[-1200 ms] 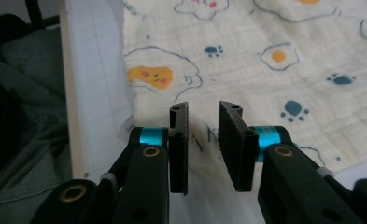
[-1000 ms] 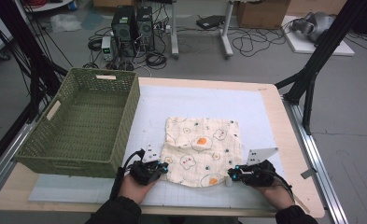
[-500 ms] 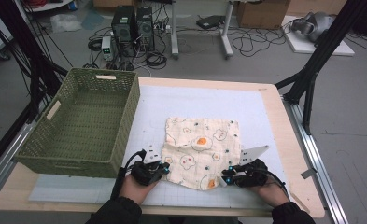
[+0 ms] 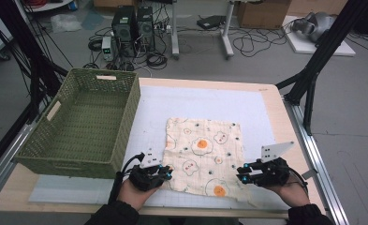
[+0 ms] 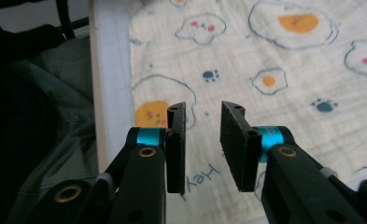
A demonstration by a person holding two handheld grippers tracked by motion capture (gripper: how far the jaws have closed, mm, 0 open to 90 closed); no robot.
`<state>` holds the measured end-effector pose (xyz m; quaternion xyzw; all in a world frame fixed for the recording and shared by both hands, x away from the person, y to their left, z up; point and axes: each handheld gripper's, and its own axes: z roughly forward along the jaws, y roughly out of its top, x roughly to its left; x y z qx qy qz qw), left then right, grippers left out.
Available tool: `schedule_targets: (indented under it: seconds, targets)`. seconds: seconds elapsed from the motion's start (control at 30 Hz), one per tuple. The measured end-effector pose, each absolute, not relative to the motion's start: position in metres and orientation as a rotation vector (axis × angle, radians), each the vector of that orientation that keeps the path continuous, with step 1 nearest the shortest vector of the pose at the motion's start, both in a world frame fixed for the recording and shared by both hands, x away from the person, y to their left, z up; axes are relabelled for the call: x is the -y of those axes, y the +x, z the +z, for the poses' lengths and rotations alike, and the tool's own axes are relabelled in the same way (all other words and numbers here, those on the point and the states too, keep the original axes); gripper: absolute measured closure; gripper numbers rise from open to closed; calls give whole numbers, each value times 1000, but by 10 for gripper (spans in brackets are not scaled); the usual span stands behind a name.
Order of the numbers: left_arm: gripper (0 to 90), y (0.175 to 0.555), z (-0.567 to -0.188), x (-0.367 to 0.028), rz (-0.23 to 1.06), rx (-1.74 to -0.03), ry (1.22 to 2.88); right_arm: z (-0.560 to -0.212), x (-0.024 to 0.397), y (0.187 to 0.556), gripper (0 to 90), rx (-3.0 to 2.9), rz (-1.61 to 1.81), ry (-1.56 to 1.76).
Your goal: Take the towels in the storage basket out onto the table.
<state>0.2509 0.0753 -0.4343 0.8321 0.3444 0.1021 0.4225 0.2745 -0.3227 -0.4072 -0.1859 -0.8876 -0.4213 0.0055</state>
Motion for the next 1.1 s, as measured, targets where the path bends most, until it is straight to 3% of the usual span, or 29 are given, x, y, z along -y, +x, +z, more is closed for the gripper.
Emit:
schedule_targets:
  seconds: [0.13,0.27,0.57,0.77,1.1]
  targets:
    - [768,255,-445,-76,260,-877,2111,-430,317,281,682,2781,-1270,-622]
    - [890,255,-446,-78,266,-878,2108,-437,312,286,670,2804,-1242,-644]
    - [887,247,-443,-84,259,-847,2080,-439,305,286,646,2815,-1256,-649]
    - [681,252,-439,-88,303,-830,2039,-434,302,295,525,2820,-1339,-725]
    - [567,258,-436,-87,334,-802,1983,-431,301,297,432,2808,-1432,-803]
